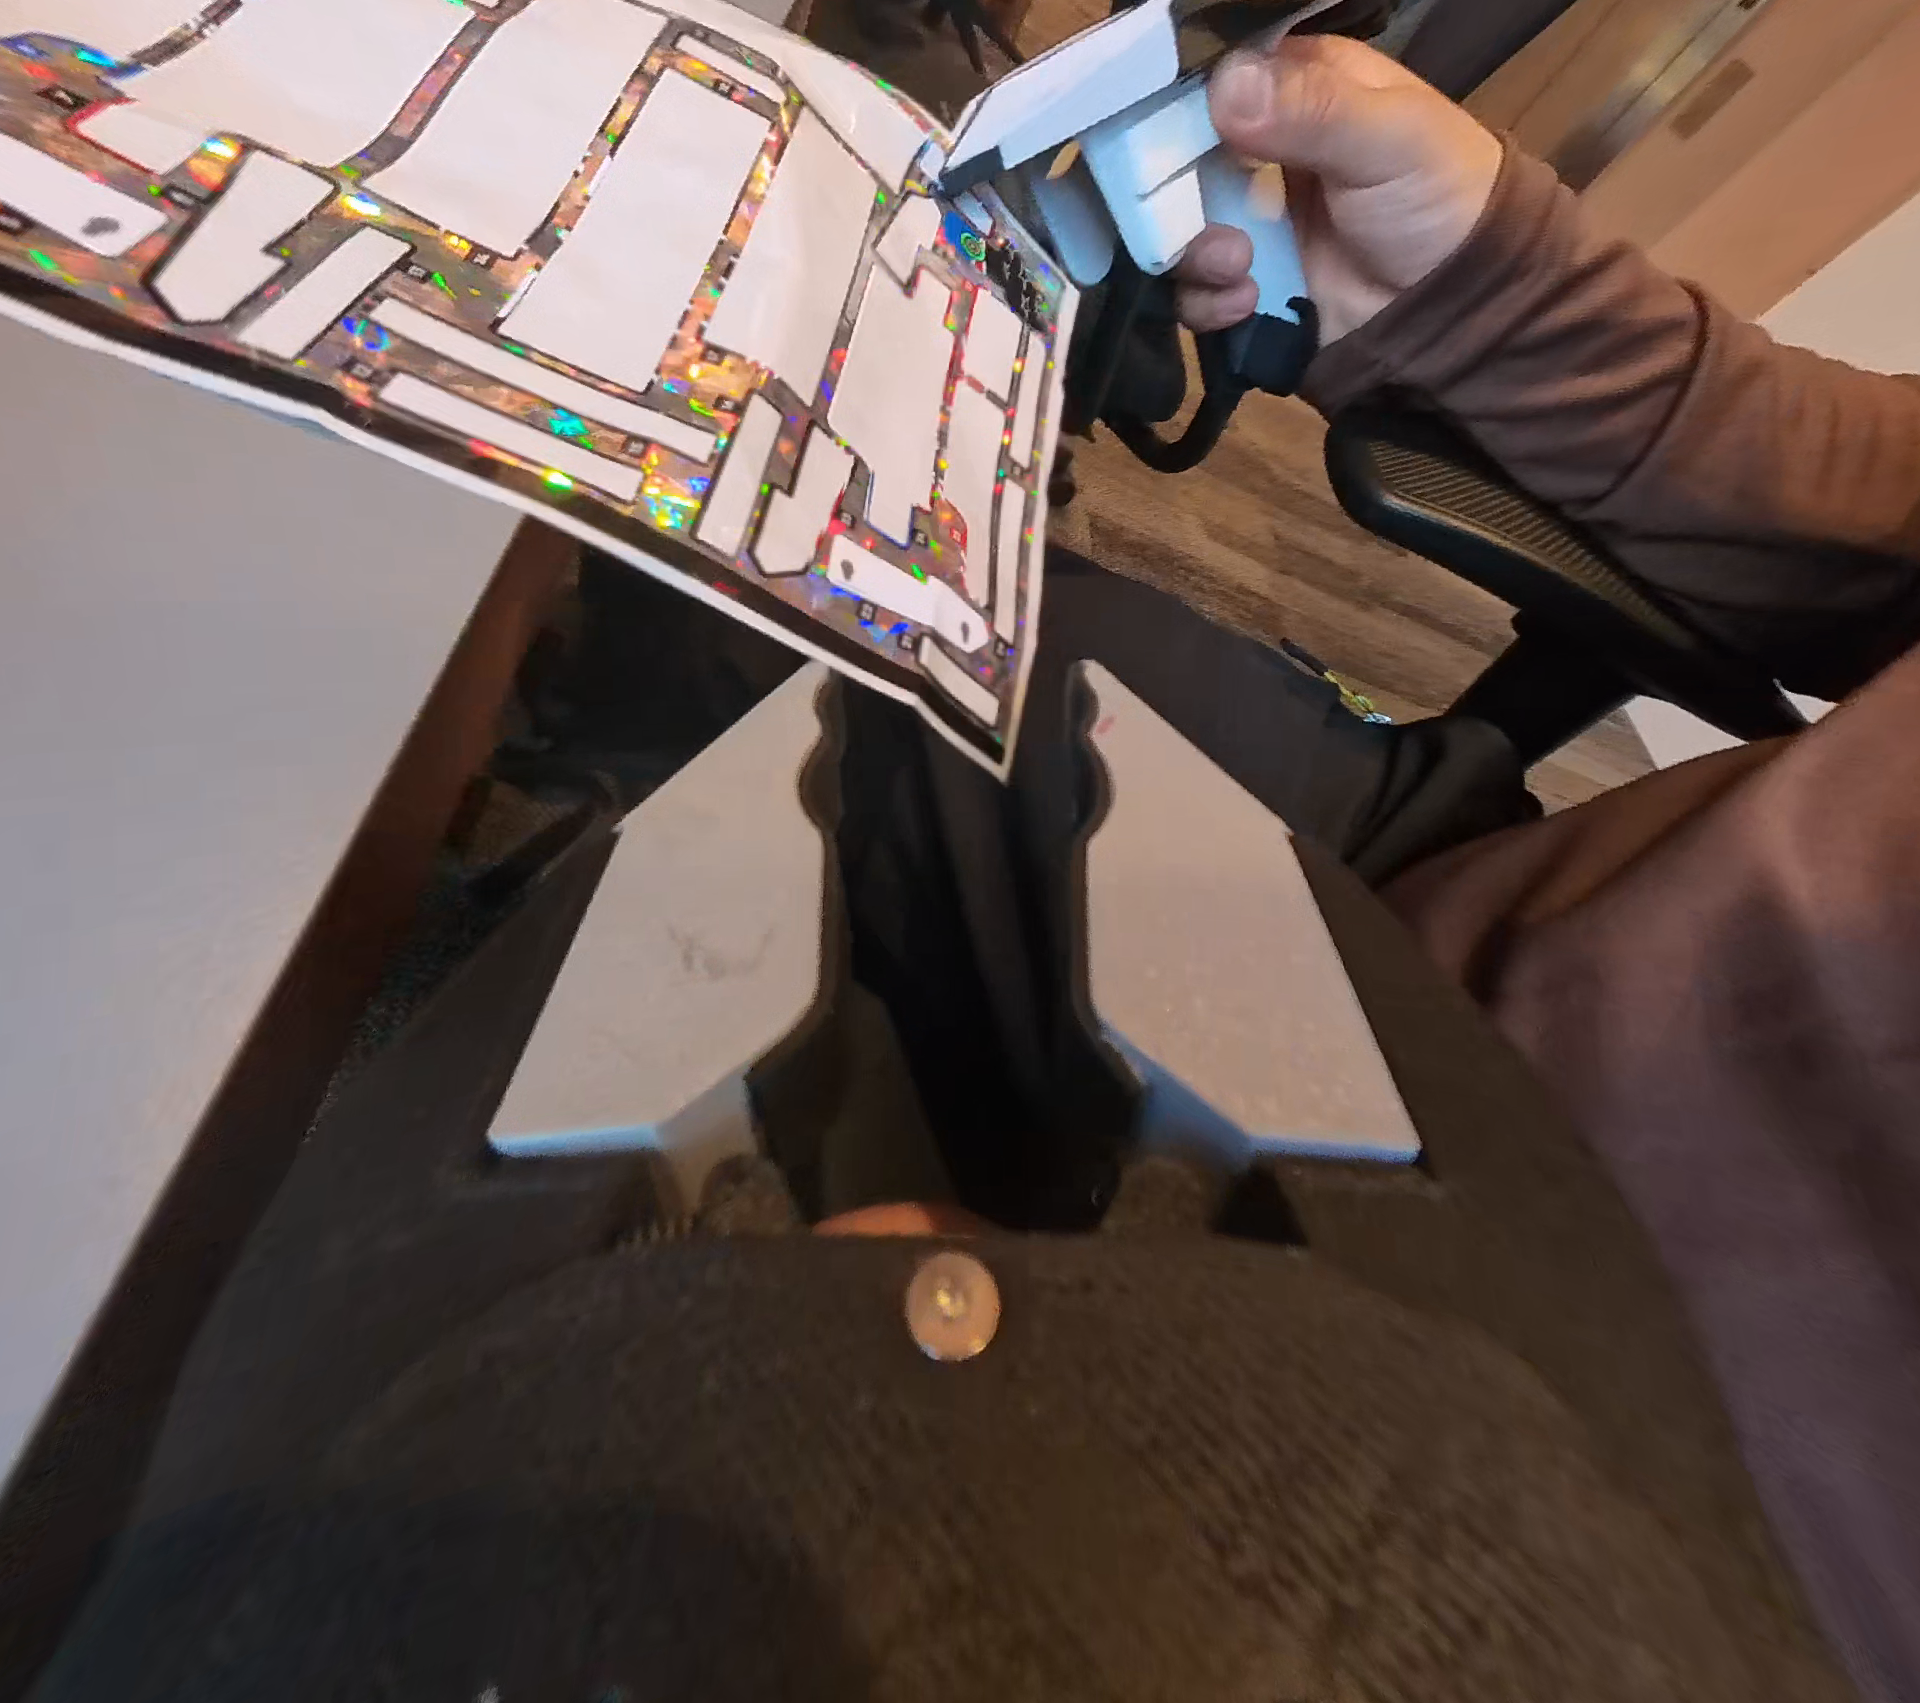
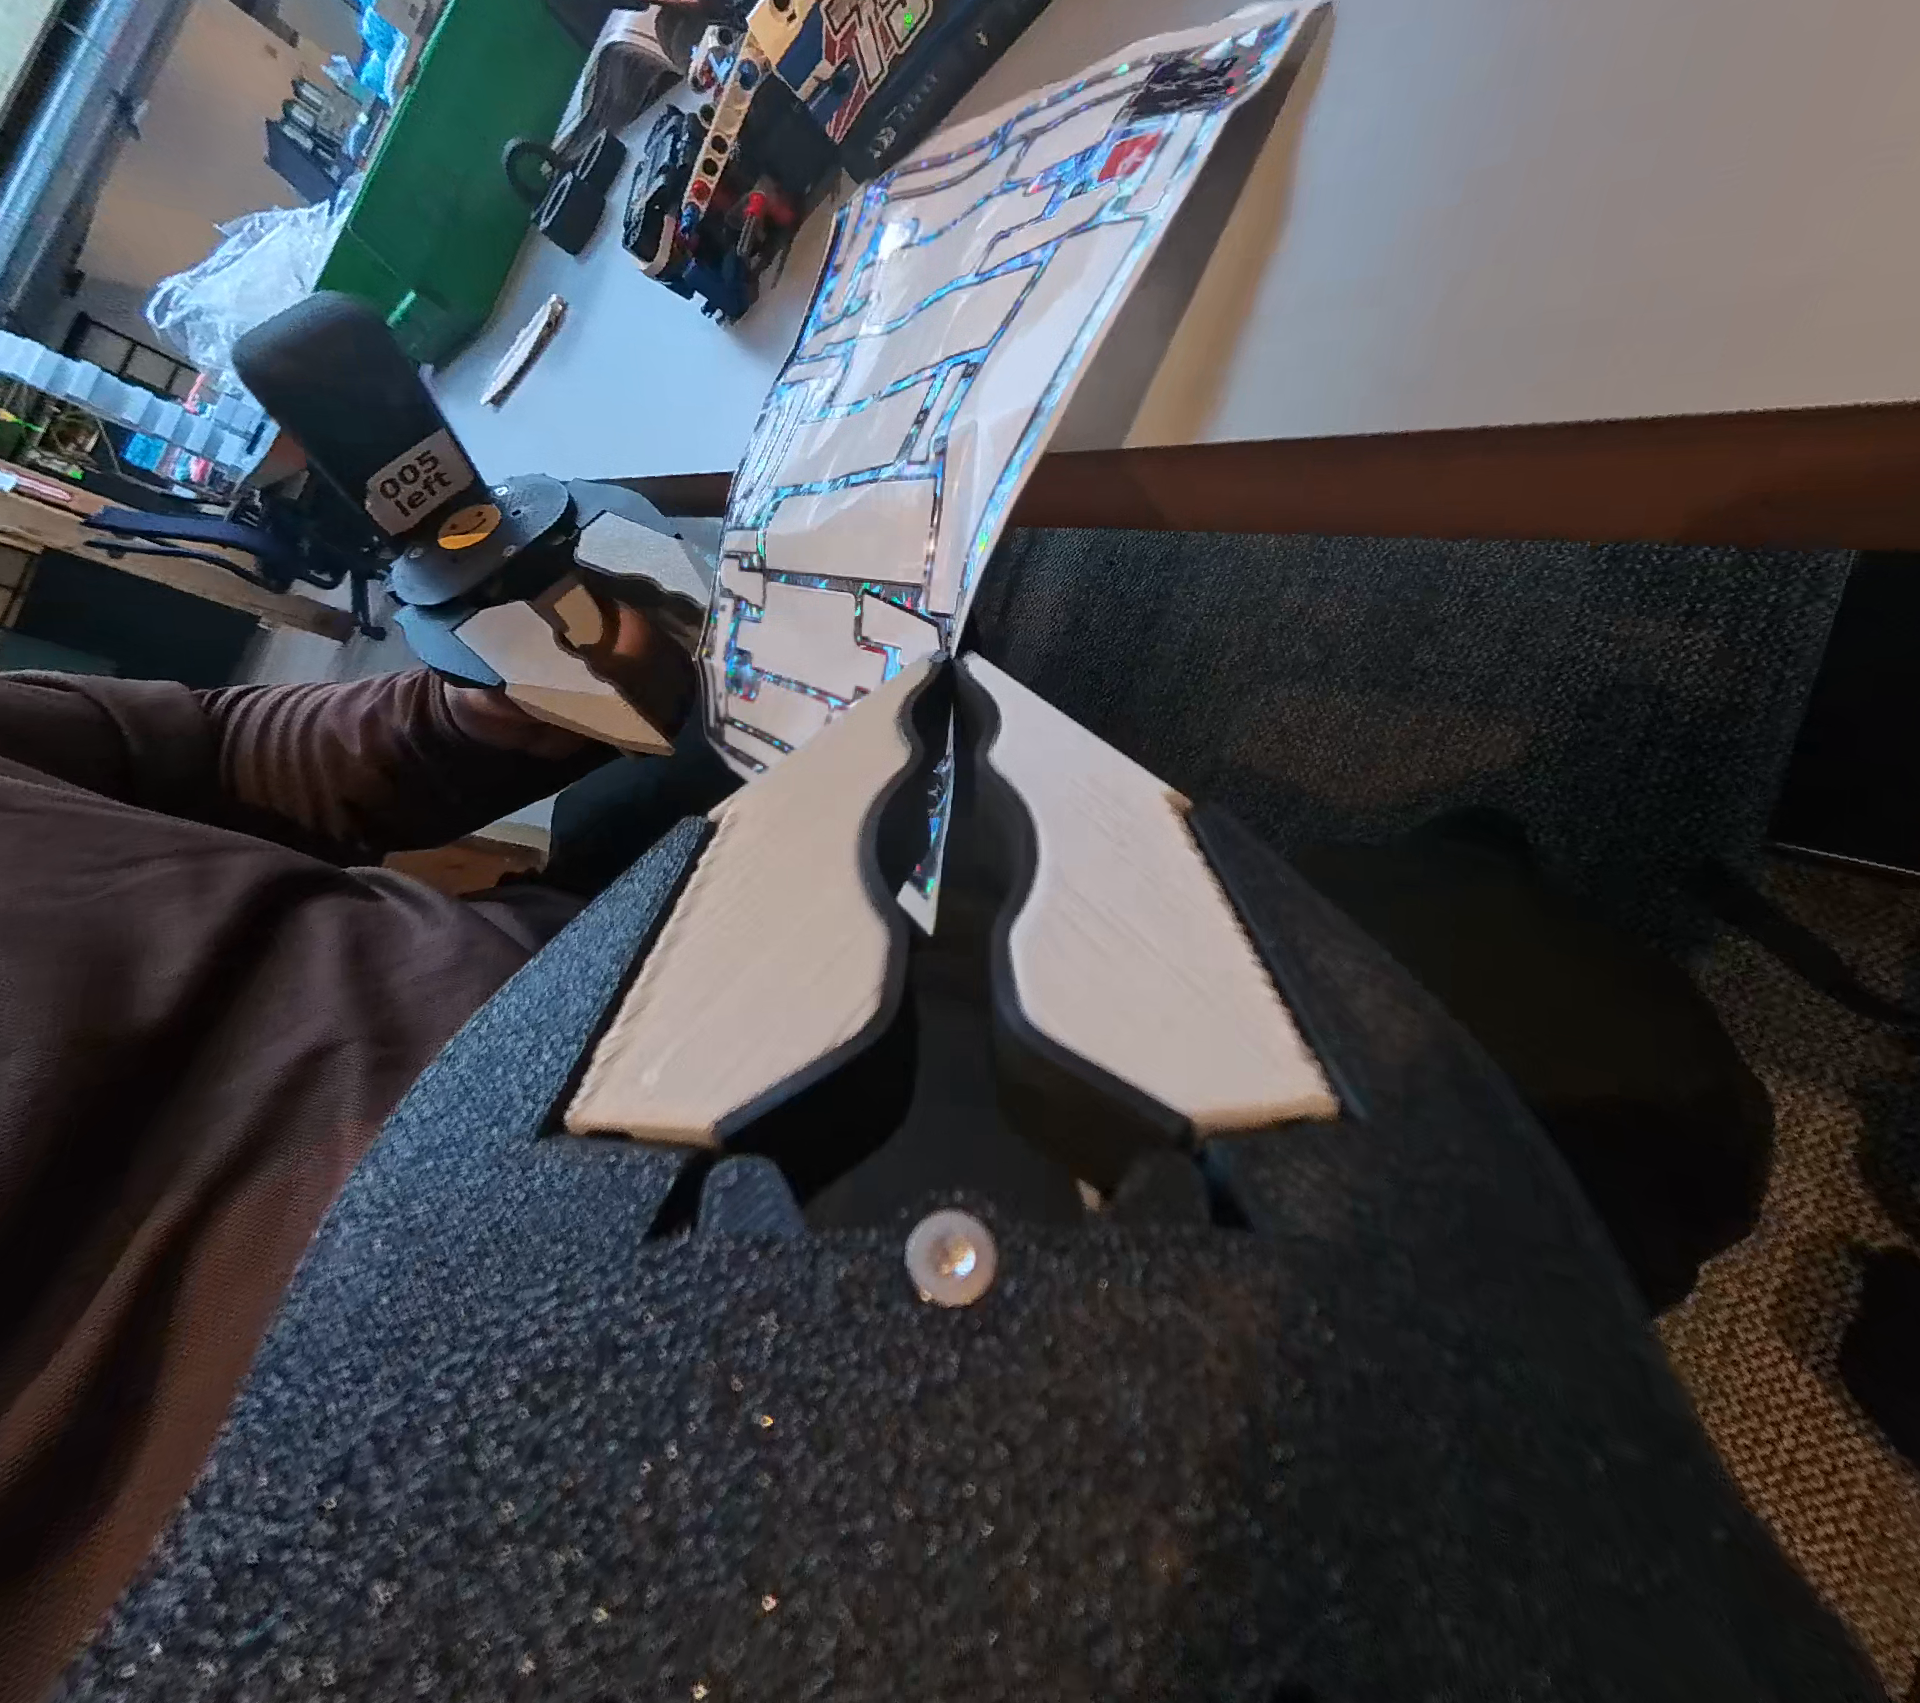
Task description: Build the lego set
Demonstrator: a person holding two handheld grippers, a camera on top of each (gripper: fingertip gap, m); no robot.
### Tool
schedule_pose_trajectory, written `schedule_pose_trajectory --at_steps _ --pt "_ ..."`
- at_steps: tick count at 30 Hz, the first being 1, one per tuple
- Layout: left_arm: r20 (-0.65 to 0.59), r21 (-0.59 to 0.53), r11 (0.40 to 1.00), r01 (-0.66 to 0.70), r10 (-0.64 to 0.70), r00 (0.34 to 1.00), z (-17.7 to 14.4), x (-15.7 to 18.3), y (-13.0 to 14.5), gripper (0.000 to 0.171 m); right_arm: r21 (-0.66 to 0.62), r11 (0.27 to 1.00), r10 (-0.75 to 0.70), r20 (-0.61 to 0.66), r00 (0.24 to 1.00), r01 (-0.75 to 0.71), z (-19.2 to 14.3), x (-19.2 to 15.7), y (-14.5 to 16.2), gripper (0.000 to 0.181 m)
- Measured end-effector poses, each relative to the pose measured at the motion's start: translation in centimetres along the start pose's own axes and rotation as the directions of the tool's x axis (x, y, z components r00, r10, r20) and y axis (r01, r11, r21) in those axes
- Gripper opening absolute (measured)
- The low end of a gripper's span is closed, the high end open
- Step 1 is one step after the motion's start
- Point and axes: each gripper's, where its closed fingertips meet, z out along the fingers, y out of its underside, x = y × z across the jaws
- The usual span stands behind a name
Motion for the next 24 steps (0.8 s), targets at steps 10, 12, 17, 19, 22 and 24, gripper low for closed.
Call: schedule_pose_trajectory --at_steps 10,12,17,19,22,24 --pt "0.003 0.013 0.999 0.030 -0.030 1.000 -0.3 -0.3 -0.1 0.024 -0.002 1.000 0.002 0.013 1.000 -0.002 0.2 0.1 0.0 0.000" --pt "0.003 0.018 0.999 0.033 -0.033 0.999 -0.4 -0.3 -0.1 0.016 0.014 1.000 0.003 0.029 1.000 -0.003 0.1 0.0 -0.3 0.000" --pt "-0.016 0.029 0.998 0.058 -0.058 0.998 -0.6 -0.5 -0.3 0.000 0.045 0.999 -0.026 0.073 0.997 0.023 0.1 -0.7 -0.8 0.000" --pt "-0.023 0.031 0.997 0.073 -0.072 0.997 -0.7 -0.5 -0.2 0.000 0.049 0.998 -0.052 0.072 0.996 0.048 0.1 -0.9 -0.9 0.000" --pt "-0.027 0.033 0.997 0.073 -0.072 0.997 -0.9 -0.5 -0.3 0.000 0.055 0.996 -0.080 0.075 0.994 0.076 0.3 -1.1 -1.1 0.000" --pt "-0.032 0.029 0.997 0.075 -0.074 0.997 -0.9 -0.5 -0.1 0.000 0.056 0.994 -0.094 0.079 0.992 0.089 0.4 -1.3 -1.2 0.000"
